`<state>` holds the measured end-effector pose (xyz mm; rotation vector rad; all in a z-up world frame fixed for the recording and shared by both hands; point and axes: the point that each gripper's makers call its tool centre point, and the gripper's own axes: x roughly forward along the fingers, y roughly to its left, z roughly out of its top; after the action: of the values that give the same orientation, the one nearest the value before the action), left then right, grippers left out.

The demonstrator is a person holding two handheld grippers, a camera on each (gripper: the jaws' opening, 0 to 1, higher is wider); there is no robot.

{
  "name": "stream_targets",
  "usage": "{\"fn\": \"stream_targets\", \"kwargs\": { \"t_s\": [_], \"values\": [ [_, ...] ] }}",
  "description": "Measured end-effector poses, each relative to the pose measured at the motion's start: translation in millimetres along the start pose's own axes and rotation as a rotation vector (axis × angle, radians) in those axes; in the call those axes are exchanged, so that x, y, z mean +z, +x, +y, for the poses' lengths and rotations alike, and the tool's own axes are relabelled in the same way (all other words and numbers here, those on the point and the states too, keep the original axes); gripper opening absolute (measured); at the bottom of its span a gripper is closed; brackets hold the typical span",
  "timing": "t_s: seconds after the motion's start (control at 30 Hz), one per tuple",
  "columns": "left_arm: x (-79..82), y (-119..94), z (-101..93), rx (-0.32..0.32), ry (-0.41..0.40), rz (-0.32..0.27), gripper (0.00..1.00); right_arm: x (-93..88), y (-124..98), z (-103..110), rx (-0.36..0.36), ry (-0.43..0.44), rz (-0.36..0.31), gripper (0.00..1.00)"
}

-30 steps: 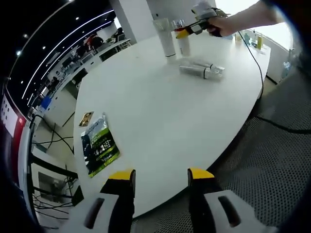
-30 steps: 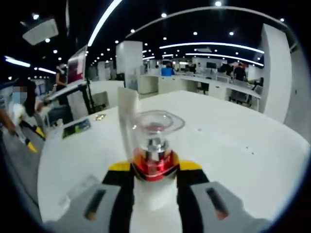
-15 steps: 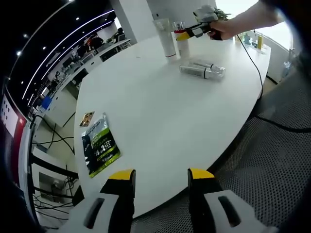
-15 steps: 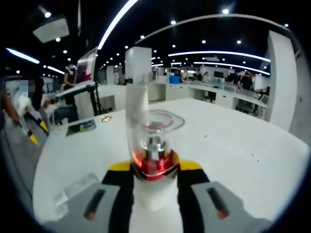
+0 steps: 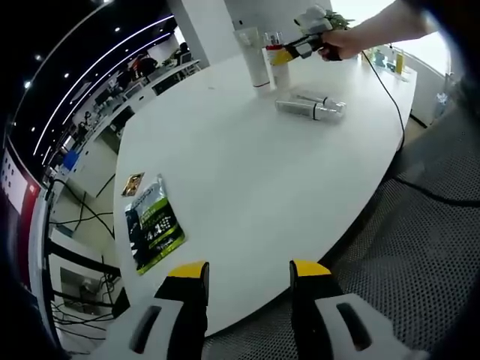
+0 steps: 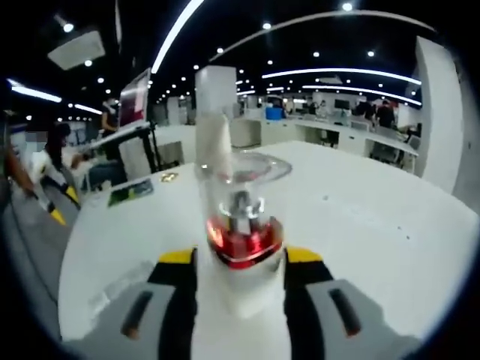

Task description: Arrange the skincare products in the storage area until every visible bottle or jar stands upright without overlapping.

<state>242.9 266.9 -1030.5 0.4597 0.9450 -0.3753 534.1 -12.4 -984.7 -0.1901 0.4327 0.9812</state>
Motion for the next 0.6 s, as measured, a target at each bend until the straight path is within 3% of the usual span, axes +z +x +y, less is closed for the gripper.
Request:
{"fn": "stream_targets", "kwargs": {
  "t_s": [0.23,0.37,0.6],
  "values": [
    [-1.2,0.6,-0.7,-0.004,0.006,0.006,0.44,-24.0,1.0,-1.6,0.037,-0.017,0.116,0.37],
    [-1.9,1.0,-1.0,-0.007,0.005,0.010,0.44,-21.9,0.9,-10.7,0.016,-0.031,0.123,0.29],
    [-2.8,2.0,-2.2,-0.013,0.010,0.017,0.44,-22.6,6.5,-8.6,0.049,-0.040,0.126,0.28]
  ]
}}
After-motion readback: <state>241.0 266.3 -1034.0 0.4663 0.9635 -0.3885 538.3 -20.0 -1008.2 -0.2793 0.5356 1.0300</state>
